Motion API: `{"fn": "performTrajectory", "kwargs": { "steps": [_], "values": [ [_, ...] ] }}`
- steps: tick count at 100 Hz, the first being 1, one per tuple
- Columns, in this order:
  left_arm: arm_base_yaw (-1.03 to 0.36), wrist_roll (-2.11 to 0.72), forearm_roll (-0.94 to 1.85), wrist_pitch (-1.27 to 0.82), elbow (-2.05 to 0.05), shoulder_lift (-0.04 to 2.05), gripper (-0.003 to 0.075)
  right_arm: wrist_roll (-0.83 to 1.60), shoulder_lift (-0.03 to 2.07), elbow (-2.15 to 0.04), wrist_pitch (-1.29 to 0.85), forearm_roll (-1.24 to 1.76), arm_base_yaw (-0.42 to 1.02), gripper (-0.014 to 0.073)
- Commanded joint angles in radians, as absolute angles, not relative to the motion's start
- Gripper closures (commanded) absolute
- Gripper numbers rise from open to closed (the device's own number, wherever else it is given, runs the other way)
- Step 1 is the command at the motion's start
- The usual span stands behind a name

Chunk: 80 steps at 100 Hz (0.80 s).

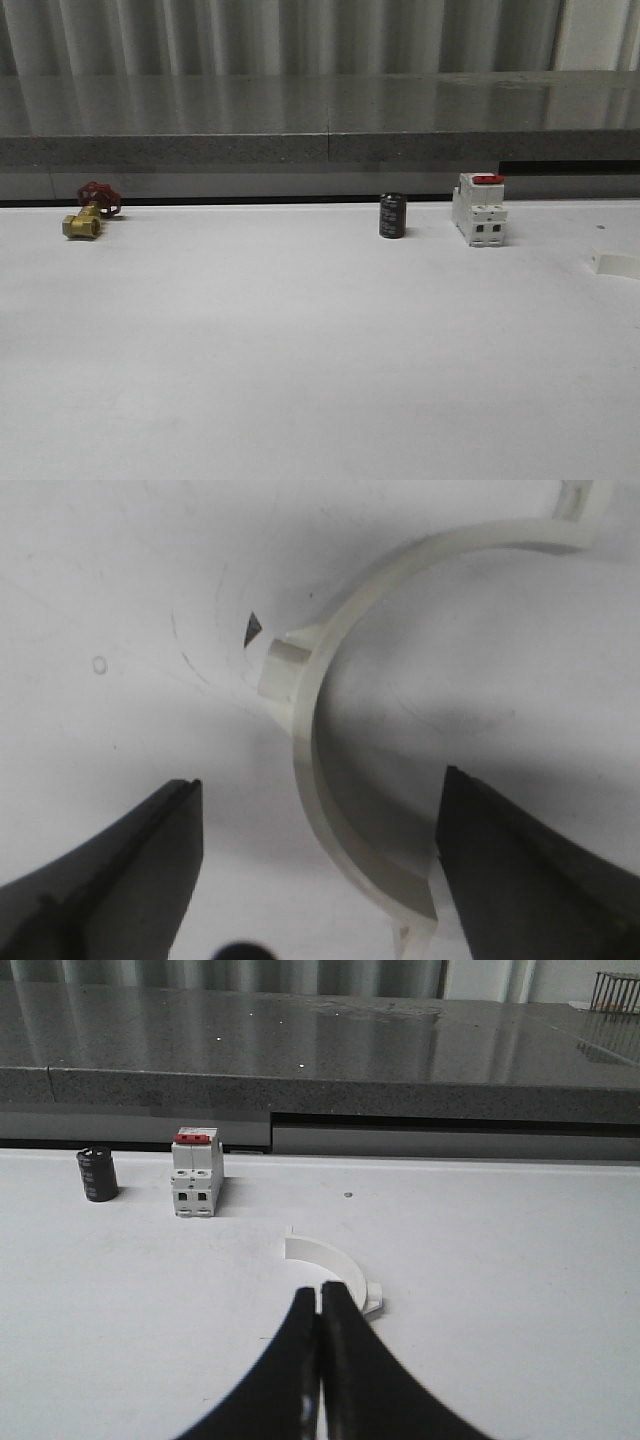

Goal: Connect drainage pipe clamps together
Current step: 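Lower the left gripper onto the white clamp half and grasp its end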

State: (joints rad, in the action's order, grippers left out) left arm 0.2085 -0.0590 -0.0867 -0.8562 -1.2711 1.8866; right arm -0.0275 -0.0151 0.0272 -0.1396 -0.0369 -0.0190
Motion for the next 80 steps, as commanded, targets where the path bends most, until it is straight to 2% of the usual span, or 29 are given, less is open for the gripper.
{"fn": "performTrajectory", "kwargs": {
  "steps": [1, 54, 59, 71, 80],
  "values": [
    [0.212, -0.064, -0.097, -0.856, -1.336, 1.873, 0.0228, -0.025, -0.03, 0.011, -0.063, -0.05, -0.025, 0.066],
    [0.212, -0.11, -0.095, -0.837, -1.43, 1.988, 0.0237, -0.025, -0.03, 0.011, -0.063, -0.05, -0.025, 0.066],
    [0.212, -0.11, -0.095, -0.839, -1.43, 1.988, 0.0278, -0.025, -0.03, 0.011, -0.063, -0.05, -0.025, 0.066],
    [0.212, -0.11, -0.103, -0.839, -1.43, 1.992, 0.0457, -0.025, -0.03, 0.011, -0.063, -0.05, -0.025, 0.066],
    [0.212, -0.11, -0.105, -0.839, -1.43, 1.991, 0.0557, -0.025, -0.03, 0.011, -0.063, -0.05, -0.025, 0.066]
  ]
}}
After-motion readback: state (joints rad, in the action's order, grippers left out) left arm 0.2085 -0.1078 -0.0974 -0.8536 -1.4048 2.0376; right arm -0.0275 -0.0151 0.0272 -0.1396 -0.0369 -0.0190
